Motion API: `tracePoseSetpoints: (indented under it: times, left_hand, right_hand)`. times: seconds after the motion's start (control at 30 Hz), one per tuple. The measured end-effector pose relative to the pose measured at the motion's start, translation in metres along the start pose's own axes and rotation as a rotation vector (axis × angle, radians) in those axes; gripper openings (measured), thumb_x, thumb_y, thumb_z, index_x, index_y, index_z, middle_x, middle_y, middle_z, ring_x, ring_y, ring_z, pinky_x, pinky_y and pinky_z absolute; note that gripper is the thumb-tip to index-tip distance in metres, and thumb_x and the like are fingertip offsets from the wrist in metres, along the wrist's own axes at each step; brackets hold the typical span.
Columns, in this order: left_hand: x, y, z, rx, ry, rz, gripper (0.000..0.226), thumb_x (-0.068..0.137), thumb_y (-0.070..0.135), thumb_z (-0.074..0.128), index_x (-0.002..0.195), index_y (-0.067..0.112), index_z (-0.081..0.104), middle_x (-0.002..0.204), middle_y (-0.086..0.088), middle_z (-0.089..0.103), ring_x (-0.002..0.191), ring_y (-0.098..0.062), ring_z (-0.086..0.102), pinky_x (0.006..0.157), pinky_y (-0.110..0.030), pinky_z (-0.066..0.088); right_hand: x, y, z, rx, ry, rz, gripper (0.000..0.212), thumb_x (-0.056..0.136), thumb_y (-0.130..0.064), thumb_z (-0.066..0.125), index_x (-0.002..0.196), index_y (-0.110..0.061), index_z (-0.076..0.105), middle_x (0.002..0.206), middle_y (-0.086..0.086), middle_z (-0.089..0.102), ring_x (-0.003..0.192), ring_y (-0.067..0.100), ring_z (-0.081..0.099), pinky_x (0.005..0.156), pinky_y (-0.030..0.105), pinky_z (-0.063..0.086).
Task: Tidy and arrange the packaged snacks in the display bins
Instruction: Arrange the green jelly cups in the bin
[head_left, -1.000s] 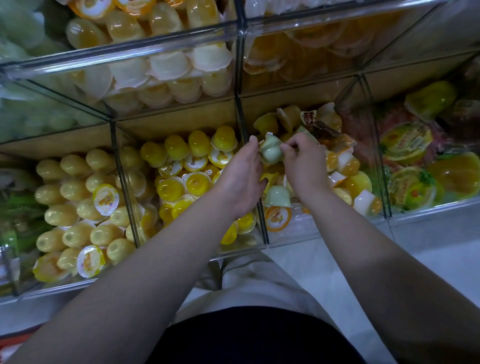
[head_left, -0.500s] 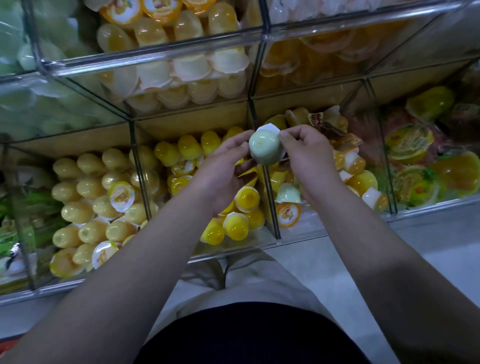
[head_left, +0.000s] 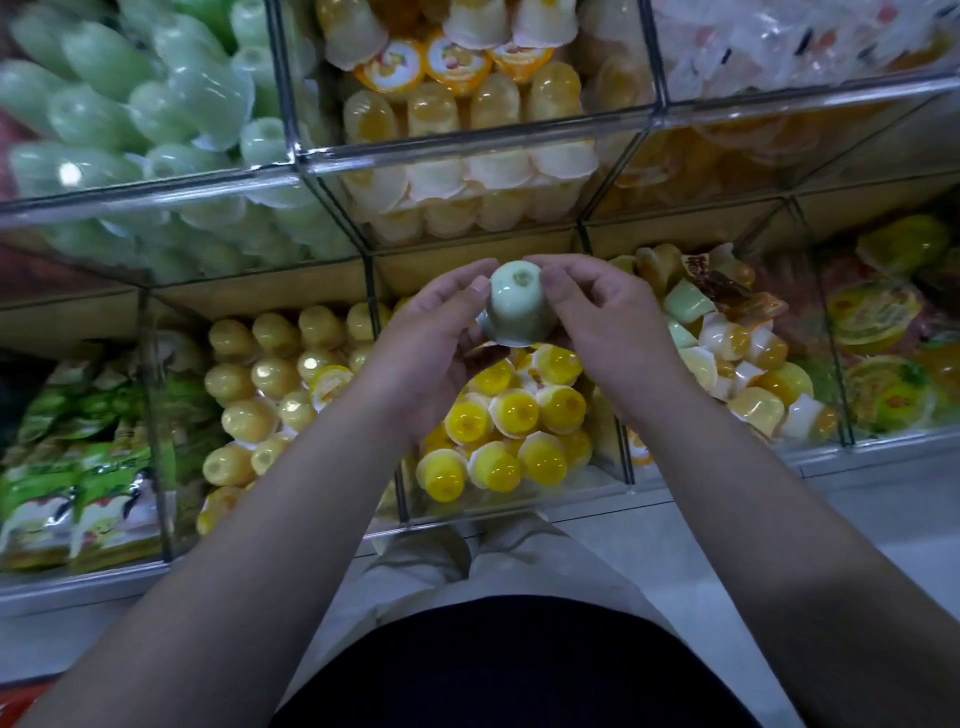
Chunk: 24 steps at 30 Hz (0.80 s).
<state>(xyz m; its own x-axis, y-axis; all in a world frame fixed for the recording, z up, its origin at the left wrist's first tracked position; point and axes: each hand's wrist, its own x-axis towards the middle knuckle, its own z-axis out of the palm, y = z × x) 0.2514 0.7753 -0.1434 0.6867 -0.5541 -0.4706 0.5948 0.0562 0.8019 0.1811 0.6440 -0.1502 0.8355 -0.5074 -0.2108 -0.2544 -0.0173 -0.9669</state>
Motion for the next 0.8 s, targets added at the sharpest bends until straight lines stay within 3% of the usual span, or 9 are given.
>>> tracePoseSetpoints:
  times: [0.13, 0.3, 0.4, 0.53, 0.7, 0.8]
  left_hand:
    - [-0.014, 0.023, -0.019, 0.039, 0.012, 0.049, 0.026, 0.099, 0.019, 0.048, 0.122, 0.013, 0.059, 0.092, -0.001, 0.069, 0.067, -0.008, 0.066, 0.063, -0.022, 0.053]
    - [-0.027, 0.046, -0.041, 0.070, 0.015, 0.105, 0.016, 0.099, 0.019, 0.049, 0.107, 0.017, 0.063, 0.085, 0.001, 0.071, 0.065, -0.007, 0.066, 0.062, -0.021, 0.052]
    - [-0.032, 0.060, -0.054, 0.060, 0.025, 0.143, 0.014, 0.098, 0.017, 0.051, 0.101, 0.016, 0.064, 0.086, 0.000, 0.072, 0.068, -0.008, 0.067, 0.065, -0.021, 0.055]
    - [-0.037, 0.077, -0.070, 0.098, 0.066, 0.214, 0.015, 0.097, 0.017, 0.053, 0.103, 0.012, 0.066, 0.096, -0.005, 0.071, 0.081, -0.013, 0.067, 0.086, -0.034, 0.053]
    - [-0.046, 0.098, -0.088, 0.146, 0.089, 0.298, 0.013, 0.096, 0.015, 0.055, 0.098, 0.017, 0.068, 0.086, 0.003, 0.072, 0.075, -0.005, 0.066, 0.085, -0.030, 0.053]
    - [-0.048, 0.109, -0.101, 0.199, 0.110, 0.343, 0.012, 0.095, 0.015, 0.058, 0.100, 0.019, 0.068, 0.102, -0.003, 0.073, 0.096, -0.016, 0.067, 0.091, -0.034, 0.052]
  right_hand:
    - [-0.003, -0.018, 0.024, -0.080, -0.075, -0.106, 0.038, 0.077, -0.031, 0.075, 0.113, -0.021, 0.068, 0.113, -0.001, 0.068, 0.104, 0.011, 0.064, 0.093, 0.035, 0.054]
    - [-0.005, -0.039, 0.053, -0.160, -0.078, -0.189, 0.063, 0.058, -0.043, 0.079, 0.116, -0.024, 0.066, 0.117, -0.003, 0.067, 0.109, 0.012, 0.062, 0.097, 0.037, 0.050]
    - [-0.006, -0.053, 0.068, -0.161, -0.085, -0.232, 0.060, 0.062, -0.036, 0.079, 0.117, -0.018, 0.067, 0.116, -0.001, 0.067, 0.107, 0.011, 0.063, 0.096, 0.036, 0.051]
    - [-0.007, -0.072, 0.089, -0.196, -0.060, -0.301, 0.051, 0.064, -0.035, 0.079, 0.112, -0.023, 0.067, 0.113, -0.003, 0.066, 0.107, 0.010, 0.062, 0.095, 0.030, 0.050]
    - [-0.005, -0.091, 0.110, -0.163, -0.067, -0.342, 0.046, 0.073, -0.021, 0.083, 0.116, -0.022, 0.066, 0.109, -0.010, 0.066, 0.098, 0.002, 0.062, 0.082, 0.015, 0.050]
    - [-0.001, -0.100, 0.123, -0.176, -0.070, -0.371, 0.049, 0.074, -0.022, 0.083, 0.119, -0.020, 0.064, 0.110, -0.012, 0.066, 0.098, -0.001, 0.062, 0.079, 0.012, 0.049]
